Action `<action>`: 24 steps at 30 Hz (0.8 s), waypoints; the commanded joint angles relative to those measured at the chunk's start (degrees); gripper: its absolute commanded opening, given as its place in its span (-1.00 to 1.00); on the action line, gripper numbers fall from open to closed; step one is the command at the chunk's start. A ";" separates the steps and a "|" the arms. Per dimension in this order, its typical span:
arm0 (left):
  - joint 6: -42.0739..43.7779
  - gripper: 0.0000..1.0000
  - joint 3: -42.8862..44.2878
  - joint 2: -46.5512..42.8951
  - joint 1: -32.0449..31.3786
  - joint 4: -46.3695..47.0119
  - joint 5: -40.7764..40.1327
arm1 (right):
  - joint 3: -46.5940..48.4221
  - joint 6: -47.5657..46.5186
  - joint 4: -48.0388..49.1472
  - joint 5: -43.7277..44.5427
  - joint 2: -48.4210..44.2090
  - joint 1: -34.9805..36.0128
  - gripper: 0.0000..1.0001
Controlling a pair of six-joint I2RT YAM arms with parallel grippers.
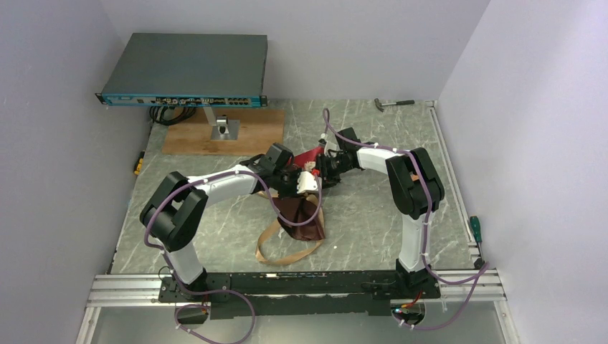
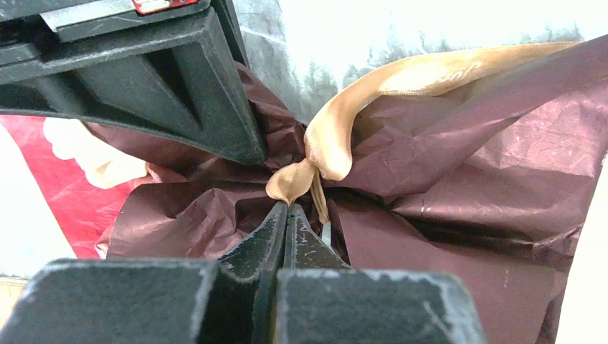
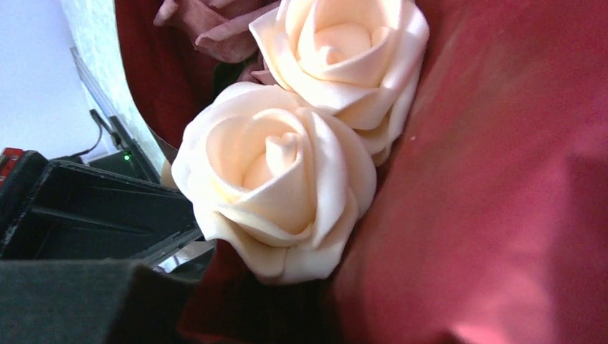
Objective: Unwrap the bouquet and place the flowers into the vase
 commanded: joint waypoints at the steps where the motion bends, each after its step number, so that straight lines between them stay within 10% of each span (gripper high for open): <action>1: -0.01 -0.98 0.46 -3.22 0.60 1.06 3.64 | -0.26 -0.52 1.56 3.49 -0.23 -0.29 -0.57; 7: -2.91 -1.00 3.12 -8.44 1.23 -0.65 4.68 | -0.41 -2.48 -0.09 7.44 0.02 -0.18 -1.00; 24: -6.21 -1.00 3.94 -18.84 3.63 -5.88 3.73 | -0.87 -8.11 -2.01 20.01 -1.87 2.56 -1.00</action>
